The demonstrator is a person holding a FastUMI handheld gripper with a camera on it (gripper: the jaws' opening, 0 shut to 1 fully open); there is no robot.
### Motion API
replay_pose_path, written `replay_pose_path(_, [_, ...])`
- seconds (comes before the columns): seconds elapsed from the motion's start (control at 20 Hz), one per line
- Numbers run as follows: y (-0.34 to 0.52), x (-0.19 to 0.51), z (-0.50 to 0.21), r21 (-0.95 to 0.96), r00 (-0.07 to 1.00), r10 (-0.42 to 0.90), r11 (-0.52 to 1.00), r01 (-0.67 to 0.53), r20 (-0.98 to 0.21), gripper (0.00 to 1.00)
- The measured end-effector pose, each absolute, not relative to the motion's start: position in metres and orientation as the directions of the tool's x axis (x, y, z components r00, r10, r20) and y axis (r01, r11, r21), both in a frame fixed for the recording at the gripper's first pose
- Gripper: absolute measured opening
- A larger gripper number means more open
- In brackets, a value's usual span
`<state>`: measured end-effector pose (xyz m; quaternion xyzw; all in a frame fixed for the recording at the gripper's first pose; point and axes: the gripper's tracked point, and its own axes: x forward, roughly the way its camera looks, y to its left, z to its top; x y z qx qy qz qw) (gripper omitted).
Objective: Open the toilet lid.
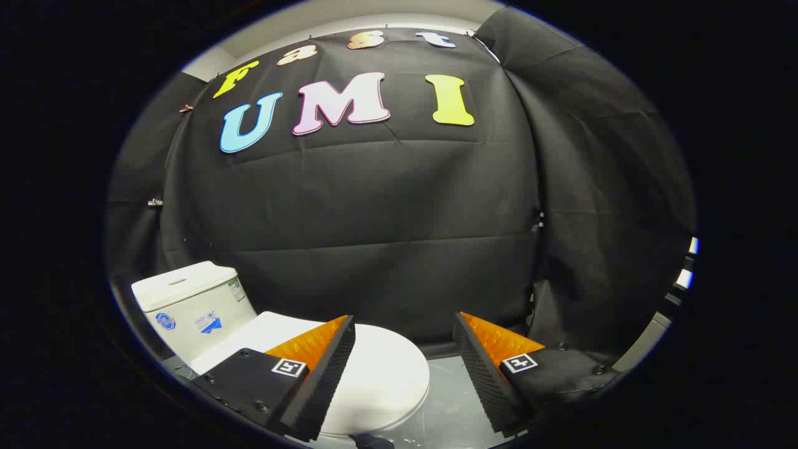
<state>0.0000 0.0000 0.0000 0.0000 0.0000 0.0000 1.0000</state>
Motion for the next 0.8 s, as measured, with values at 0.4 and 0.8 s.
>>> replay_pose_path(0.4, [-0.0002, 0.0002, 0.0007, 0.000, 1.000, 0.002, 1.000, -0.002, 0.001, 0.98])
replay_pose_path(0.8, [-0.0003, 0.0005, 0.0002, -0.001, 1.000, 0.002, 1.000, -0.002, 0.002, 0.98])
